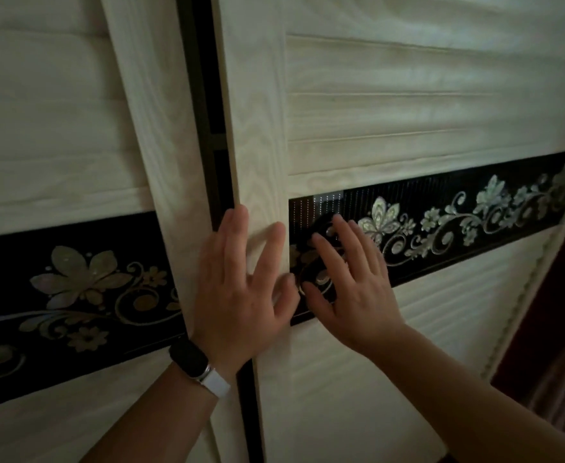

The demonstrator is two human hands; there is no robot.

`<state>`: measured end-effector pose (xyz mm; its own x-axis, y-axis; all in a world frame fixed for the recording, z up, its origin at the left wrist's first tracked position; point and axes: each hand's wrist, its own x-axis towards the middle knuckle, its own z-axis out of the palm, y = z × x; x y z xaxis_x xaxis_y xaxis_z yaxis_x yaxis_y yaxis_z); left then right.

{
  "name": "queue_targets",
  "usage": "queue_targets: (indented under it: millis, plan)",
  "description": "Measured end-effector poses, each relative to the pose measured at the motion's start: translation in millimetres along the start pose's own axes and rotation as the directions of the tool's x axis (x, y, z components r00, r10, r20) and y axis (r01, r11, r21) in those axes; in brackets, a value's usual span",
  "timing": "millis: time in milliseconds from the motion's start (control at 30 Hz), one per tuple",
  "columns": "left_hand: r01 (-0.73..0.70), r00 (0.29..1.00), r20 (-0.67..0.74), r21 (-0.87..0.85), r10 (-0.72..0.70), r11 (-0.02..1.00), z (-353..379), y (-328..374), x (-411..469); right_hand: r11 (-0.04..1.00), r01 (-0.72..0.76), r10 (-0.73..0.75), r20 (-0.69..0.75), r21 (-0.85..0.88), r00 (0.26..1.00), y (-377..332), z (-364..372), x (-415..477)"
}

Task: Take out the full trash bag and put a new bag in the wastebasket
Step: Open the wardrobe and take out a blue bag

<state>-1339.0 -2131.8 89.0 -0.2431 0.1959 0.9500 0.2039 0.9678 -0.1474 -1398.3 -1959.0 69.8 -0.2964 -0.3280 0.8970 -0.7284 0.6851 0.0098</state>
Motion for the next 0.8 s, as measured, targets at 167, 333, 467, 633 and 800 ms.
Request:
queue_targets:
  millis: [167, 333, 467, 633, 800]
  plan:
    - [0.041, 0.999, -0.032, -0.029, -0.042, 0.999, 18.3, 6.0, -2.3, 0.991, 0.130, -0.124, -0.161, 0.026, 0.979, 25.1, 30.3, 3.8]
    - [0.050, 0.998, -0.027, -0.042, -0.051, 0.998, 29.8, 15.1, 2.3, 0.985, 0.168, -0.152, -0.282, 0.033, 0.947, 44.5, 53.7, 3.0]
    - [0.050, 0.998, -0.034, -0.058, -0.052, 0.997, 47.3, 29.7, 10.3, 0.985, 0.173, -0.155, -0.316, 0.028, 0.936, 68.4, 56.9, 3.0]
    - [0.060, 0.998, -0.027, -0.105, -0.063, 0.993, 76.5, 56.1, 22.0, 0.988, 0.153, -0.140, -0.327, 0.014, 0.935, 109.2, 51.2, 0.5]
    - [0.030, 0.999, -0.029, -0.182, -0.036, 0.983, 113.0, 83.6, 36.2, 0.990, 0.137, -0.136, -0.306, -0.018, 0.942, 156.0, 41.7, -2.6]
